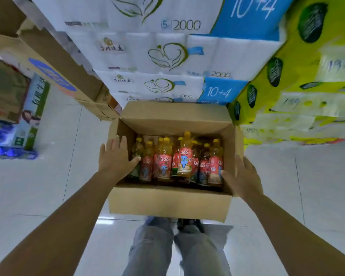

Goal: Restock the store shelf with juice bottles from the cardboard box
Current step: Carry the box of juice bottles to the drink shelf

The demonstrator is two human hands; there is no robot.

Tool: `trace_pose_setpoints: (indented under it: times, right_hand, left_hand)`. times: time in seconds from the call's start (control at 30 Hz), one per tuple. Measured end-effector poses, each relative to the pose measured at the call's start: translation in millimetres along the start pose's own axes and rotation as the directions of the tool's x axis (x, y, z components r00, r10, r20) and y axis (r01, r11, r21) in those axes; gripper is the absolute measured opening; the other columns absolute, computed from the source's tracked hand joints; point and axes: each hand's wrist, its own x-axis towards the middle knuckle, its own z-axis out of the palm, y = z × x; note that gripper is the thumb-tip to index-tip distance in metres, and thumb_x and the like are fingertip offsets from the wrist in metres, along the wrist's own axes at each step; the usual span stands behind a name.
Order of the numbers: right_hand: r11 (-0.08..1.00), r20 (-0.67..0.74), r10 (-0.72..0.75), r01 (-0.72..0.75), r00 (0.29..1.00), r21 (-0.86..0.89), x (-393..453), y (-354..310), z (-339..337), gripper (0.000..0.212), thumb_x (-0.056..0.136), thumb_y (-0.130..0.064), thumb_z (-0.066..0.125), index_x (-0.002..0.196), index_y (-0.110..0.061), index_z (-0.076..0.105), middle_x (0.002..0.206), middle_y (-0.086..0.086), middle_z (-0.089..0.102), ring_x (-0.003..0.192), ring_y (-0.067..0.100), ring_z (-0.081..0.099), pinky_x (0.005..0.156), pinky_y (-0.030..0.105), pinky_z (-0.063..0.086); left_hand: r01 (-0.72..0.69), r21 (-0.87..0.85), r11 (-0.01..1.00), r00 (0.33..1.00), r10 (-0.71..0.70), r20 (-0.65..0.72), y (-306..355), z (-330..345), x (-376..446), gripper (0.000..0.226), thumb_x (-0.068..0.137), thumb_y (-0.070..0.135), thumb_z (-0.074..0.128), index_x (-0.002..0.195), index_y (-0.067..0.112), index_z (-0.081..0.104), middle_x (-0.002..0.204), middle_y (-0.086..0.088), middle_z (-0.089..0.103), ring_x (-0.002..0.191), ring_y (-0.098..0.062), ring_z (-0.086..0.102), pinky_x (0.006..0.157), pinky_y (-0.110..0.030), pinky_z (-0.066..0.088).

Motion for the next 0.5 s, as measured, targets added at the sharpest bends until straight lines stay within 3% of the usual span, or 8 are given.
trace_pose_setpoints:
  times: [0.17,0.3,0.4,0.5]
  right_hand:
    - [0.989,0.007,0.121,-0.121,0.993,0.080,36,10,49,0.096,0.084,-0.049,0.061,0.152,-0.019,0.000,0.157,0.015,0.014,0.139,0.039,0.024,0.106,0.051,0.034]
    - [0.977,-0.038,0.135,-0.126,0.990,0.170,51,9,68,0.102,0.084,-0.036,0.065,0.150,-0.021,-0.011,0.157,0.012,0.017,0.122,0.044,0.048,0.089,0.048,0.046]
    - [0.957,-0.063,0.189,-0.169,0.980,0.237,57,4,71,0.098,0.086,-0.026,0.064,0.151,-0.026,-0.010,0.151,0.015,0.030,0.114,0.044,0.053,0.085,0.046,0.047]
    - [0.933,-0.084,0.249,-0.216,0.965,0.286,66,2,72,0.094,0.088,-0.023,0.060,0.150,-0.033,-0.011,0.137,0.018,0.046,0.109,0.044,0.055,0.085,0.045,0.046]
  left_hand:
    - [0.145,-0.012,0.989,0.984,-0.143,0.110,-10,58,29,0.099,0.081,0.065,0.054,0.151,0.012,0.007,0.158,-0.012,0.013,0.145,-0.034,0.014,0.114,-0.052,0.022]
    - [0.247,-0.081,0.966,0.960,-0.232,0.158,-15,84,42,0.108,0.081,0.055,0.064,0.151,0.012,-0.006,0.160,-0.012,-0.005,0.145,-0.037,0.010,0.111,-0.054,0.028]
    - [0.323,-0.220,0.921,0.942,-0.291,0.165,-20,93,49,0.112,0.080,0.043,0.071,0.150,0.015,-0.011,0.160,-0.011,-0.004,0.137,-0.039,0.032,0.097,-0.053,0.046]
    - [0.355,-0.279,0.892,0.933,-0.322,0.158,-25,95,59,0.107,0.082,0.038,0.070,0.150,0.019,-0.010,0.157,-0.015,0.018,0.118,-0.041,0.053,0.085,-0.051,0.051]
